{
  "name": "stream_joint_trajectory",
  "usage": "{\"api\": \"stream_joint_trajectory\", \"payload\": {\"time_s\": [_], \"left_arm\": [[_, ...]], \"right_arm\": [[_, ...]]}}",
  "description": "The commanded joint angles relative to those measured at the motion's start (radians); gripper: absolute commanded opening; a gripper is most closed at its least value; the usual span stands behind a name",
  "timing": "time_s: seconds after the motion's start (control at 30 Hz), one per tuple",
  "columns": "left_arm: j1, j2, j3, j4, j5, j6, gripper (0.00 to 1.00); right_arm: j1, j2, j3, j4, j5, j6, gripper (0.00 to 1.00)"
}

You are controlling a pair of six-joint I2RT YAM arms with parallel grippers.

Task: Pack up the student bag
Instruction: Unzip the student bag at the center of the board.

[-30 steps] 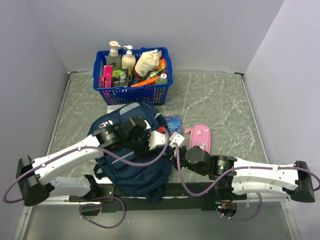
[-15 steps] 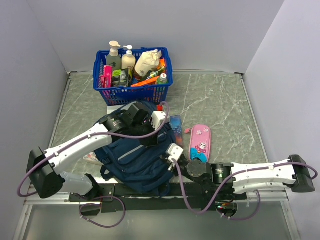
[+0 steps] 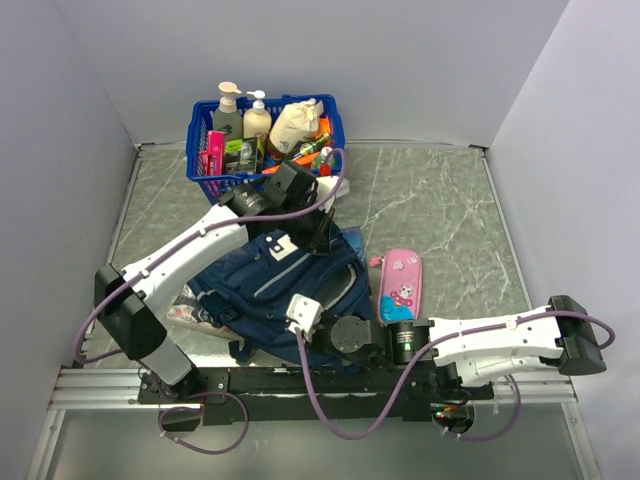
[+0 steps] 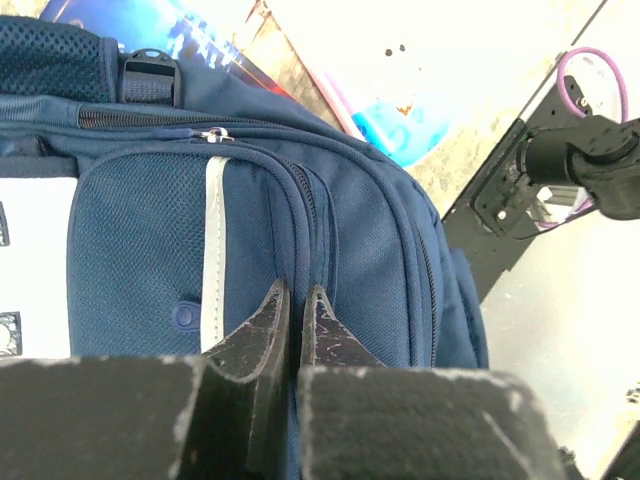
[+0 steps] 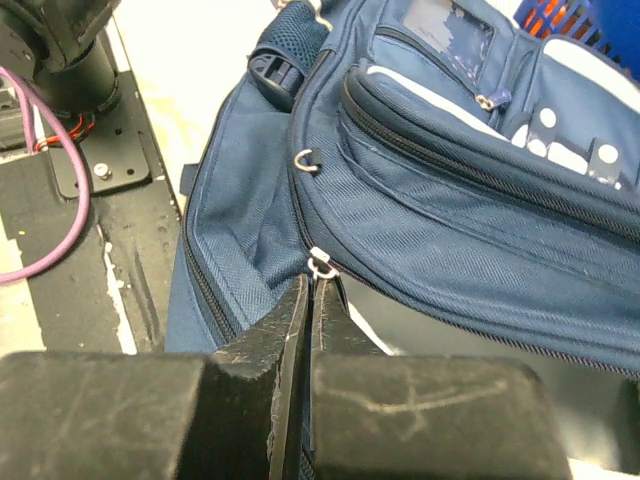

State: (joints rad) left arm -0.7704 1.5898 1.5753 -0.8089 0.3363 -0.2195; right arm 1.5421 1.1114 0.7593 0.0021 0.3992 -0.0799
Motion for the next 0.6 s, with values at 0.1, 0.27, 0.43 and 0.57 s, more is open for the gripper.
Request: {"api": "stream_joint_trajectory", "payload": {"time_s": [0.1,0.27,0.43,0.57], "left_arm": [[0.06,0.045,0.178,0.336,-0.077,-0.109,0.01],[0.057,0.084,0.212,0.363,-0.057,-0.123,0.01],[0.059,0.085,0.206,0.366,-0.011,-0.12,0.01],[0.06,0.033,0.135,0.356,-0.043,-0.058,0.01]], "right_arm": [[-0.004,0.162,0.12,0.104,-0.197,-0.066,0.0],[-0.022,0.322,0.231,0.137,-0.226,-0.101,0.0],[-0.027,0.392,0.322,0.136,-0.191,-0.11,0.0],[-0.028,0.303,0.292,0.113,-0.137,-0.104,0.0]]}}
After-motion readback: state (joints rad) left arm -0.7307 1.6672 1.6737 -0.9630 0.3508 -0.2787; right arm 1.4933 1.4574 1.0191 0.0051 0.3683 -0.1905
